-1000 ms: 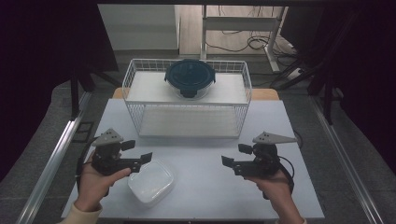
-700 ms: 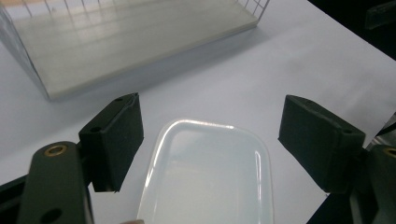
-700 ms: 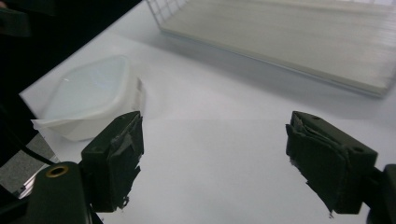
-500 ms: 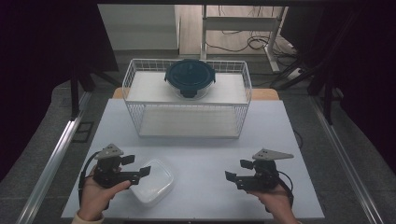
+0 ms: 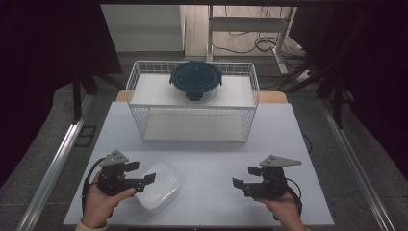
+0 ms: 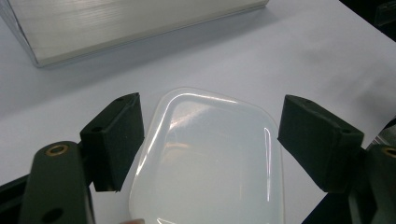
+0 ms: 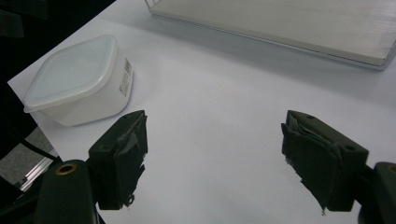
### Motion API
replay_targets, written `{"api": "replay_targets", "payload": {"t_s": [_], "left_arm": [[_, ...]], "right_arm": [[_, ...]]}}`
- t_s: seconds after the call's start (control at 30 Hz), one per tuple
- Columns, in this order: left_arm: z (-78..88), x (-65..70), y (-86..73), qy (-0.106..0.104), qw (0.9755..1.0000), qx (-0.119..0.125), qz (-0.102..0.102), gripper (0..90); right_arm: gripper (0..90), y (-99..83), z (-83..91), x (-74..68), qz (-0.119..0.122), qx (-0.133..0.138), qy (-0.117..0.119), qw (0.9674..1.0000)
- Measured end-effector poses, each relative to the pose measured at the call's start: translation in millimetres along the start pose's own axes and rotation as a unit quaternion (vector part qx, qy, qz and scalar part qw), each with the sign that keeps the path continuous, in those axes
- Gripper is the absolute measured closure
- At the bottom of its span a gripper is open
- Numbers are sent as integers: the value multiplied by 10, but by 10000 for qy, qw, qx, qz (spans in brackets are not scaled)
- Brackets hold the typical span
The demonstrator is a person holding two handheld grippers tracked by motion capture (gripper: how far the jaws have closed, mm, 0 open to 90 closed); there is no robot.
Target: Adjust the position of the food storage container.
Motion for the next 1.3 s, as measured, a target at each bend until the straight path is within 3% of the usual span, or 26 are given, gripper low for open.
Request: {"api": "replay_targets", "payload": {"t_s": [0.37, 0.63, 0.83, 0.93, 1.03, 1.17, 1.3], "left_arm": [[89, -90, -30, 45, 10000, 49, 74, 267], [167, -193, -130, 176, 9997, -64, 127, 387], [253, -297, -334, 353, 9981, -511, -17, 539], [284, -355, -452, 364, 9972, -656, 74, 642], [262, -415, -609, 411, 9945, -942, 181, 696], [196, -451, -786, 246, 9917, -1227, 280, 805], [129, -409, -926, 17, 9879, -1532, 255, 899]], "right_arm": [[220, -6, 10, -4, -3, 4, -15, 10000], [221, -35, -6, 32, -85, -53, -53, 9999], [221, -67, -27, 53, -154, -147, -60, 9998], [221, -73, -35, 62, -172, -170, -78, 9997], [221, -79, -48, 73, -199, -168, -79, 9996], [221, -87, -55, 70, -199, -190, -75, 9996], [221, -91, -59, 73, -198, -201, -79, 9996]]}}
Point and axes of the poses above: each handheld gripper's, and its own axes: z roughly backward along the jaws, y roughly out of its top, x roughly to its right, the point moved 8 cm from there along -z, roughly forward along the jaws, and after that the axes turned 5 degrees about -x, right-handed, at the moved point
